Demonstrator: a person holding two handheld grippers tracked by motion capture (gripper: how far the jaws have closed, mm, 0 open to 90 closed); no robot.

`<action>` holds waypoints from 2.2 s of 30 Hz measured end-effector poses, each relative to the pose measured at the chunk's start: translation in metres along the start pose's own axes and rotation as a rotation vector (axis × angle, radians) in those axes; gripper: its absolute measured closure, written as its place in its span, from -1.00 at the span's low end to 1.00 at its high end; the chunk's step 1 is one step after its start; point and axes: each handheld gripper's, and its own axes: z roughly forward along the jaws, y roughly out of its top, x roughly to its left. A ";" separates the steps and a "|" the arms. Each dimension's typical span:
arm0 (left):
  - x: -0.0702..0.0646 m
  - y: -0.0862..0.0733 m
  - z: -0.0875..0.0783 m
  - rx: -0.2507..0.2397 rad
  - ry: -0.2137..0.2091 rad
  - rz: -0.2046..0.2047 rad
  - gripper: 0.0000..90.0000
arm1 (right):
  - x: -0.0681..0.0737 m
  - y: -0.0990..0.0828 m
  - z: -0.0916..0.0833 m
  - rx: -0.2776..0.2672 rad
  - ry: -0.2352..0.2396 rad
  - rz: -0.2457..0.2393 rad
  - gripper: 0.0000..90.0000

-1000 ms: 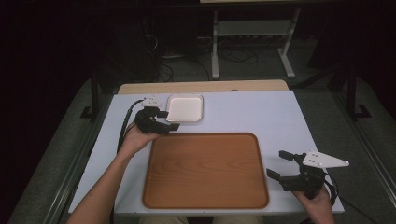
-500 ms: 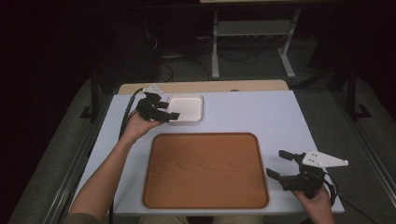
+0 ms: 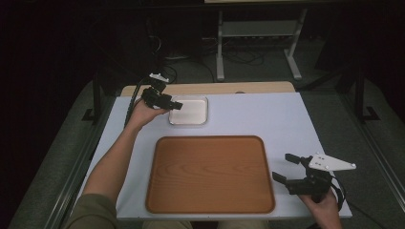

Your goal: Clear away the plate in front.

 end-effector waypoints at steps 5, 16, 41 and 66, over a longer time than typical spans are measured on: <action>0.017 -0.005 0.015 0.044 0.027 -0.058 -0.29 | 0.000 0.000 0.000 -0.001 -0.001 0.001 -0.70; 0.039 -0.021 0.033 0.074 0.080 -0.205 -0.15 | -0.001 0.000 -0.001 -0.003 0.000 0.006 -0.70; 0.047 -0.040 0.060 0.175 0.089 -0.314 0.62 | -0.001 -0.001 0.000 0.000 0.002 0.007 -0.70; 0.052 -0.052 0.059 0.029 0.061 -0.523 0.98 | -0.001 -0.002 -0.002 -0.005 0.015 0.015 -0.70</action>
